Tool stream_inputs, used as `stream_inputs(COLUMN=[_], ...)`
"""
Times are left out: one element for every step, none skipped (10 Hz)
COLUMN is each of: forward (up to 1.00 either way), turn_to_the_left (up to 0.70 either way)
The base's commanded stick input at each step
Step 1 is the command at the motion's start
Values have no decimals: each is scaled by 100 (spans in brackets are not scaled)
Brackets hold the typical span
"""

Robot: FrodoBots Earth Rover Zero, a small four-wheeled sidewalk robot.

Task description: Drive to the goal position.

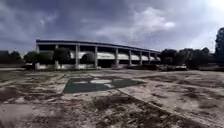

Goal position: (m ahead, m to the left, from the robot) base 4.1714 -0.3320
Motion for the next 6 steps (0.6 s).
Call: stream_inputs(forward=[70, 70, 70, 70, 70, 70], turn_to_the_left=[-35, -35, -19, 0, 0, 0])
